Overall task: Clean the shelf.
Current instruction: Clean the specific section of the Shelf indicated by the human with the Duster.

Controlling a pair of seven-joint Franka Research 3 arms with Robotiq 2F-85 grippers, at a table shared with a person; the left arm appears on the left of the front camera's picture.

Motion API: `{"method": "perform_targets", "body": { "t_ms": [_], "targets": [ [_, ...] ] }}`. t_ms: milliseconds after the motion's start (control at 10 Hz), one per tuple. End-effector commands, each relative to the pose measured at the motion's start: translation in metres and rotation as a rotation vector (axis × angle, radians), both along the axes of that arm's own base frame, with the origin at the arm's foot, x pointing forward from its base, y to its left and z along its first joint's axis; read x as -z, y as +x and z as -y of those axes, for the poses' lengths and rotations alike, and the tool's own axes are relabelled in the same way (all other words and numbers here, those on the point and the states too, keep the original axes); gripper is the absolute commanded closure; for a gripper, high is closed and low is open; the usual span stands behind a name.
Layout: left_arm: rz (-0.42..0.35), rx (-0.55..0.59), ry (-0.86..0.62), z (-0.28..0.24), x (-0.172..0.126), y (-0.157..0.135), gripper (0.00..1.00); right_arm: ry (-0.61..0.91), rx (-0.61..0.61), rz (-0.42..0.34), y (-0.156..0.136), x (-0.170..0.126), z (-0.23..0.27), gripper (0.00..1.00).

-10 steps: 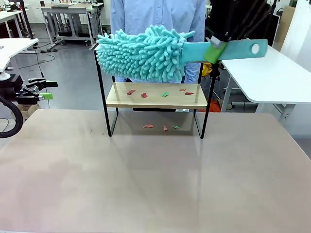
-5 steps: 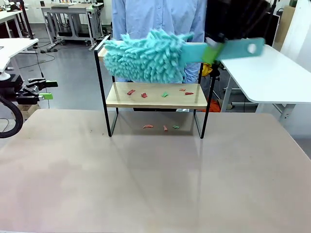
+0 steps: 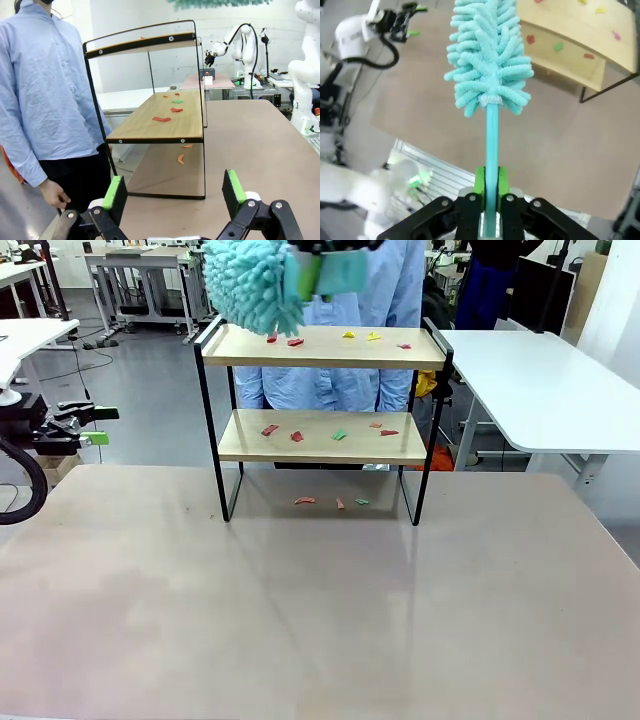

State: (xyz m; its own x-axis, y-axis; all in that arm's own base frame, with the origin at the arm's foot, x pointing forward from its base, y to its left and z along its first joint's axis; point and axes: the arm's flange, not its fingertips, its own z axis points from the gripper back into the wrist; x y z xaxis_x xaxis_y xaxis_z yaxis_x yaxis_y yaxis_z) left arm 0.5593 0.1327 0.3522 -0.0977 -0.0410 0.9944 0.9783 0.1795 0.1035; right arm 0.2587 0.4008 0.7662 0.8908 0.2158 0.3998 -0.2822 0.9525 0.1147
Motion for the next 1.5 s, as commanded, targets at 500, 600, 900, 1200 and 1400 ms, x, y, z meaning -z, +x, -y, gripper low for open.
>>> {"method": "perform_targets", "body": {
  "t_ms": [500,600,900,1200,1400],
  "targets": [
    [0.013,-0.001,-0.001,0.001,-0.002,-0.002,0.0,0.079,0.303,0.069,0.094,0.025,-0.113,0.87],
    [0.013,-0.001,-0.001,0.001,-0.002,-0.002,0.0,0.101,0.327,0.084,0.106,0.03,-0.117,0.87],
    [0.013,-0.001,-0.001,0.001,-0.002,-0.002,0.0,0.102,0.382,0.101,0.128,0.045,-0.124,0.87],
    [0.013,-0.001,-0.001,0.001,-0.002,-0.002,0.0,0.093,0.374,0.041,0.138,0.071,-0.123,0.87],
    [0.013,-0.001,-0.001,0.001,-0.002,-0.002,0.0,0.09,0.367,-0.001,0.139,0.085,-0.119,0.87]
  ]
}}
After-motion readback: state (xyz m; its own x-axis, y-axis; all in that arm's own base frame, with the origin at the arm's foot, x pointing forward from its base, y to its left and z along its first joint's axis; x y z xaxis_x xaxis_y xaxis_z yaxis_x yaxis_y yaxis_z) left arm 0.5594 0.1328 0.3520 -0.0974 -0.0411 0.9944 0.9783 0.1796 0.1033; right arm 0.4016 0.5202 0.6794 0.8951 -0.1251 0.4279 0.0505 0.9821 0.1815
